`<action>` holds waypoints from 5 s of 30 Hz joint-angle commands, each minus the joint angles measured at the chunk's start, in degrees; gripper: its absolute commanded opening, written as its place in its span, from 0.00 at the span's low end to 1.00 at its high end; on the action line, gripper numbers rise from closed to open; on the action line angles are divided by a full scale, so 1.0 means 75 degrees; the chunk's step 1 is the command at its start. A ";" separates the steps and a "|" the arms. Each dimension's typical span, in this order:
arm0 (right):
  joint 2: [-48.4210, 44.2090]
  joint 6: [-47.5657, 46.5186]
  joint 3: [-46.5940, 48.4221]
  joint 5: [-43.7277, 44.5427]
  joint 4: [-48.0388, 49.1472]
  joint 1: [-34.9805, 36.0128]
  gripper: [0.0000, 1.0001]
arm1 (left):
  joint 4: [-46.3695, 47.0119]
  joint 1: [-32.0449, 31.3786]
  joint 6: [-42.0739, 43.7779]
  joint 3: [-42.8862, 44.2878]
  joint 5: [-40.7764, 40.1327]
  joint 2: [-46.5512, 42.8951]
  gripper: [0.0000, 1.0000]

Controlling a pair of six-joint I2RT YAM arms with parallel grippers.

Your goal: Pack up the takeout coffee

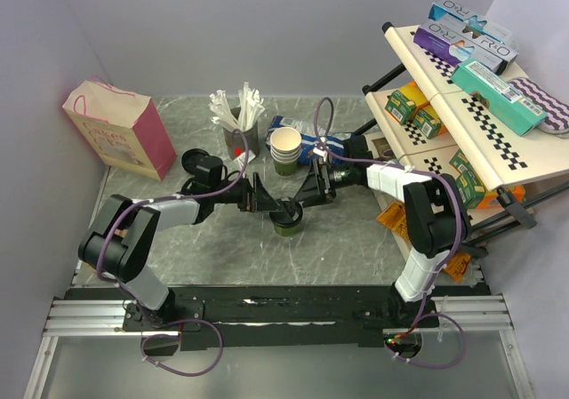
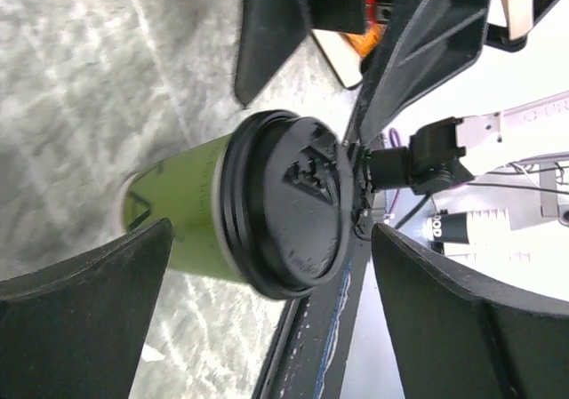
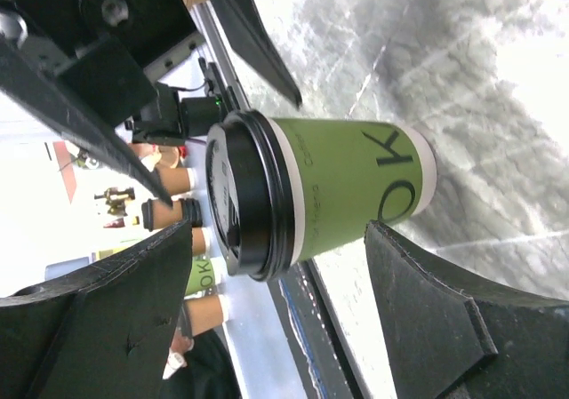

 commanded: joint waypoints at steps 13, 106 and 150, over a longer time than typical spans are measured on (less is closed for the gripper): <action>-0.0510 -0.0393 -0.0260 -0.0135 -0.0374 0.0127 0.84 | -0.0008 0.0110 0.0182 -0.0791 0.0206 -0.0420 0.99; 0.1131 0.0123 0.0325 0.0474 -0.0397 0.0502 0.76 | -0.4812 0.0380 0.0253 0.1026 -0.3297 0.2369 0.97; 0.1400 0.0288 0.0583 0.0509 -0.0420 0.0514 0.76 | -0.6758 0.0298 -0.0357 0.1718 -0.5888 0.3483 0.96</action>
